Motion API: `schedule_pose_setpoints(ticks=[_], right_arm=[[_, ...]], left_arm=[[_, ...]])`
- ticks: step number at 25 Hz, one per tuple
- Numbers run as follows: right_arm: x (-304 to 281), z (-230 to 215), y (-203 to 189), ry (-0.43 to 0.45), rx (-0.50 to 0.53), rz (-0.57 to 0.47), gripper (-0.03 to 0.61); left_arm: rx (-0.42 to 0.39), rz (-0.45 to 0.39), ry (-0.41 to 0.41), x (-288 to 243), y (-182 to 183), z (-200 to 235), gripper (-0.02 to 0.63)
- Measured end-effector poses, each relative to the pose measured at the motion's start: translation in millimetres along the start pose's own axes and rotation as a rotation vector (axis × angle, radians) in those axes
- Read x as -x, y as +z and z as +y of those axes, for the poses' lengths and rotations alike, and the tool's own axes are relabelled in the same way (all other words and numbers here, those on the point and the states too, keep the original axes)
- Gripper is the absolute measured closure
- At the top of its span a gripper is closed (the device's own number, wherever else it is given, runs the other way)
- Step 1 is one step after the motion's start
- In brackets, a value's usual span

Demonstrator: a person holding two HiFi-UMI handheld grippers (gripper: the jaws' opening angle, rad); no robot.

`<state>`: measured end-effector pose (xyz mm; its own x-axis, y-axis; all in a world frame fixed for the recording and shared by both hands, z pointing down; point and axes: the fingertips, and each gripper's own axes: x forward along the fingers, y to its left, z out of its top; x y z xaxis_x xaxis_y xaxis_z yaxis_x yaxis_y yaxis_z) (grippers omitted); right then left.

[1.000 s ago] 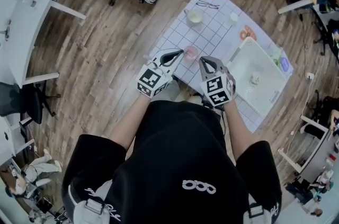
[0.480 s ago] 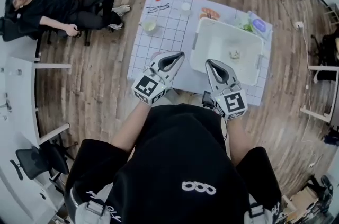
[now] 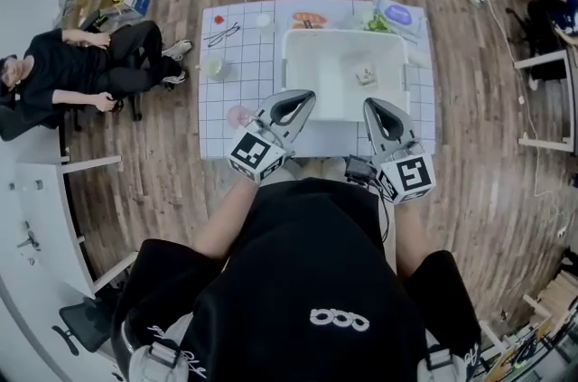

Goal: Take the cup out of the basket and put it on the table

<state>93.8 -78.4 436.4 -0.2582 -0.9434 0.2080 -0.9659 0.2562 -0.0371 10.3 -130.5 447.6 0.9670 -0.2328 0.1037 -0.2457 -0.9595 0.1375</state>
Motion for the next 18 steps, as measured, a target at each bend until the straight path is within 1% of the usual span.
schedule_pose_setpoints(ticks=[6, 13, 18], right_arm=[[11, -12, -6, -0.014, 0.002, 0.022, 0.554], [11, -19, -10, -0.001, 0.005, 0.037, 0.554], [9, -22, -14, 0.011, 0.004, 0.05, 0.554]], left_arm=[[-0.001, 0.006, -0.022, -19, -1, -12, 0.606], [-0.008, 0.016, -0.022, -29, -3, -16, 0.606], [0.01, 0.005, -0.031, -32, -1, -17, 0.606]])
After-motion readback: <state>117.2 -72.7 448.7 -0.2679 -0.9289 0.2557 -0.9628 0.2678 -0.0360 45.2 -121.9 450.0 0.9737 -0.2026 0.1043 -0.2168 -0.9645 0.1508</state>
